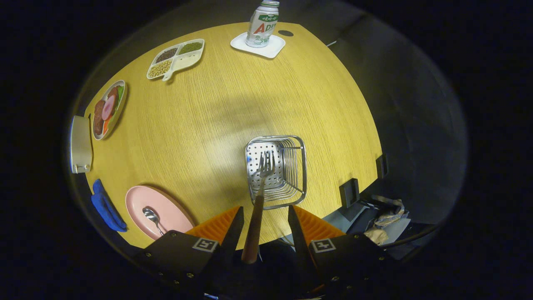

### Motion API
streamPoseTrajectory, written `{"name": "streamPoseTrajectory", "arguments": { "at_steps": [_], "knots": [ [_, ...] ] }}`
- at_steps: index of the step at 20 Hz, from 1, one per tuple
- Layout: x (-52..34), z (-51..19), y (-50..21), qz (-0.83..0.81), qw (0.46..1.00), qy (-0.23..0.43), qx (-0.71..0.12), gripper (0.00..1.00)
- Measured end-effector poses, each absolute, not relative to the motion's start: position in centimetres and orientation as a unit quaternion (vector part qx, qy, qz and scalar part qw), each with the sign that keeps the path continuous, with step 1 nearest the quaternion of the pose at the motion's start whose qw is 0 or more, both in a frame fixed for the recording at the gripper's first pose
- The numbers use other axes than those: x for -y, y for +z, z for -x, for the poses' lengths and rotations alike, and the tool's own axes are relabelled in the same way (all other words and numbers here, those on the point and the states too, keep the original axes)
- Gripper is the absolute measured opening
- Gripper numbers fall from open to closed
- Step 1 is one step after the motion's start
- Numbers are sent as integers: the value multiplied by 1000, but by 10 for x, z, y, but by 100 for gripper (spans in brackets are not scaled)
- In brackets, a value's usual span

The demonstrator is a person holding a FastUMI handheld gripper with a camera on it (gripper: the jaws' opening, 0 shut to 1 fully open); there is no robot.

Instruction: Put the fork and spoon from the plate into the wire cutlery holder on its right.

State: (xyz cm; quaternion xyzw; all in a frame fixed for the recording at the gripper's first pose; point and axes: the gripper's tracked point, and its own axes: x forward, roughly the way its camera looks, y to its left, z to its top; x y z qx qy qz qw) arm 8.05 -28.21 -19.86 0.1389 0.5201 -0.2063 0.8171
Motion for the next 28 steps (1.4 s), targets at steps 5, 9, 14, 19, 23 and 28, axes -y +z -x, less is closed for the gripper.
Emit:
{"name": "streamPoseTrajectory", "arguments": {
  "at_steps": [5, 9, 14, 19, 23, 28],
  "knots": [
    [278, -83, -192, -134, 831, -204, -500, 69],
    [272, -84, -184, -117, 841, -205, -486, 69],
    [254, -82, -169, -85, 854, -207, -470, 69],
    [213, -86, -160, -44, 867, -188, -460, 69],
    [170, -91, -163, -11, 875, -161, -457, 69],
    [114, -92, -184, 30, 875, -119, -468, 69]
  ]
}}
